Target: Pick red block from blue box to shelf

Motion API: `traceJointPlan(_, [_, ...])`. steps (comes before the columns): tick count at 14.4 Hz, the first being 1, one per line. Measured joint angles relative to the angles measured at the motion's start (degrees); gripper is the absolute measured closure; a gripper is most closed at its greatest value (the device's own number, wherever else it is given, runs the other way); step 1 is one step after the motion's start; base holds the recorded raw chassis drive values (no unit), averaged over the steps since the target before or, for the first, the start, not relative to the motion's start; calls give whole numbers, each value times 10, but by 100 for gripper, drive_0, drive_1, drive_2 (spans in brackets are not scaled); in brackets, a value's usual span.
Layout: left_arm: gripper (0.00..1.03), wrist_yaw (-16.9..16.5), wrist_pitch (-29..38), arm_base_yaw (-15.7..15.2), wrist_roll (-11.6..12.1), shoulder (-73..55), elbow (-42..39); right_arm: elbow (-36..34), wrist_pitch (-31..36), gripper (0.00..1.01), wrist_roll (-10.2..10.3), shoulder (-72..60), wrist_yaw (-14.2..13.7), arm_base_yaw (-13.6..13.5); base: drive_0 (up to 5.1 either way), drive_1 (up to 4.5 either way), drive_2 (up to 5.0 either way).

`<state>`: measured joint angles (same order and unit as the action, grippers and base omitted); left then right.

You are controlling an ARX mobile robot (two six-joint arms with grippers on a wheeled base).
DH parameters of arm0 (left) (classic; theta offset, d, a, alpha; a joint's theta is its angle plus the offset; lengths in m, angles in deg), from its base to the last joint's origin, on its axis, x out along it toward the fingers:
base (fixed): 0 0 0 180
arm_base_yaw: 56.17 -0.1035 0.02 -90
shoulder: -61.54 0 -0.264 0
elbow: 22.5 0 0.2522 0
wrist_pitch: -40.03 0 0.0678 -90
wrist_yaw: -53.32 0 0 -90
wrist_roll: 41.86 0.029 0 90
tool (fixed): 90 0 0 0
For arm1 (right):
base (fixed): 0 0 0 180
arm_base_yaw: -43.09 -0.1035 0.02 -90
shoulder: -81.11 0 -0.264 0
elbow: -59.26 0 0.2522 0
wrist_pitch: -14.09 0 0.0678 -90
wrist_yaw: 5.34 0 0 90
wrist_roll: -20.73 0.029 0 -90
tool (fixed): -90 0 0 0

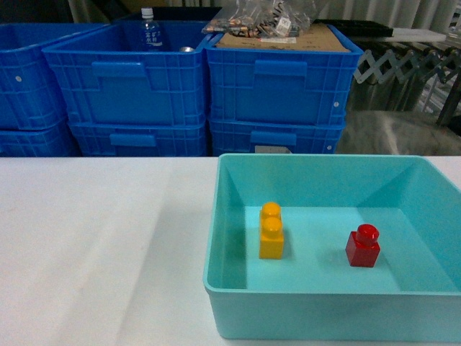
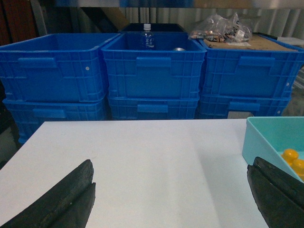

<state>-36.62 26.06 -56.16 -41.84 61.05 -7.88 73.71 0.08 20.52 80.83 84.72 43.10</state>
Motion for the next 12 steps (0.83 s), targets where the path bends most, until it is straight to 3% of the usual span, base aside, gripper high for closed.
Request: traceJointPlan(12, [5,0,0,0,0,0,0,0,0,3,0,0,0,0,0,0,0])
